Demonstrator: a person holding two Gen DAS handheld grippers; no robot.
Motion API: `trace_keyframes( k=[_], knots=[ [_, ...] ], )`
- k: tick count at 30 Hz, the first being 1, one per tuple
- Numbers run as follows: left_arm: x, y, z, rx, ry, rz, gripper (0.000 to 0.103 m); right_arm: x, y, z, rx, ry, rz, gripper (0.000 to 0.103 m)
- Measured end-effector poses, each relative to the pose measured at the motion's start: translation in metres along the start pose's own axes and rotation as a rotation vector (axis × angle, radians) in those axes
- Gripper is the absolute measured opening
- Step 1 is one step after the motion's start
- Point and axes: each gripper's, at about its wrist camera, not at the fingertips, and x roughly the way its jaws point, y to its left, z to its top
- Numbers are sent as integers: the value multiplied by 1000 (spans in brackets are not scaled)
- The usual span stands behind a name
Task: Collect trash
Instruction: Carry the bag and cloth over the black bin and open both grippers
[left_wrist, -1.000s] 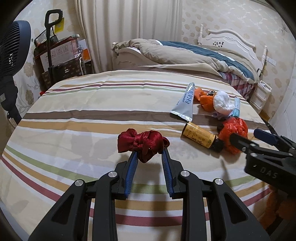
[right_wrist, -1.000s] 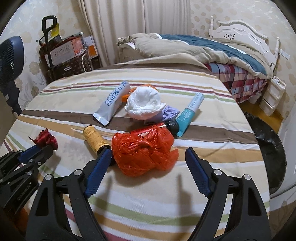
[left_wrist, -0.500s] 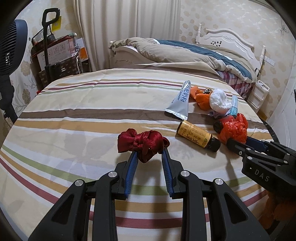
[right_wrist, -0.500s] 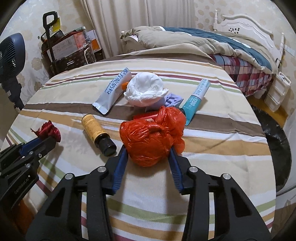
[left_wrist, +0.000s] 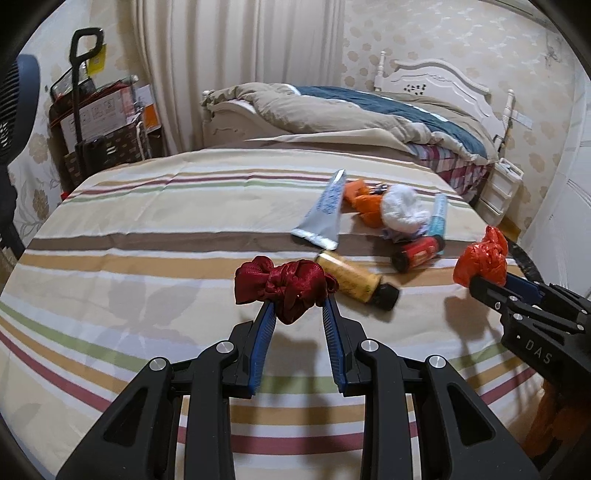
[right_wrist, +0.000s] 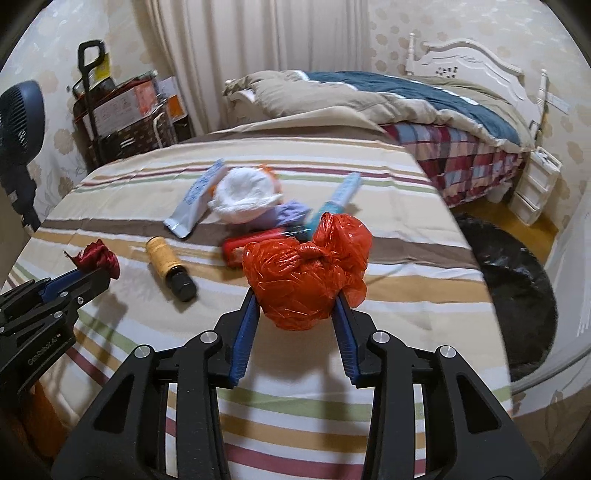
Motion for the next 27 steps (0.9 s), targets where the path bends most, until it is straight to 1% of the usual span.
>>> trace_keyframes(
  k=[6,15,22,27],
  knots=[
    [-3,-30,12,45,-32,-52,30,-13,-33,2,57,-33,-54,39],
    [3,-90,35,137,-81,-144,30,-26,-96,5,153,-75,-147,39],
    [26,-144,51,192,-66,-227,30,-25,-151,5,232,-81,-213,39],
    [44,-180,58,231,-50,-265,30,-22,-187,7,278,-83,-251,39]
  ],
)
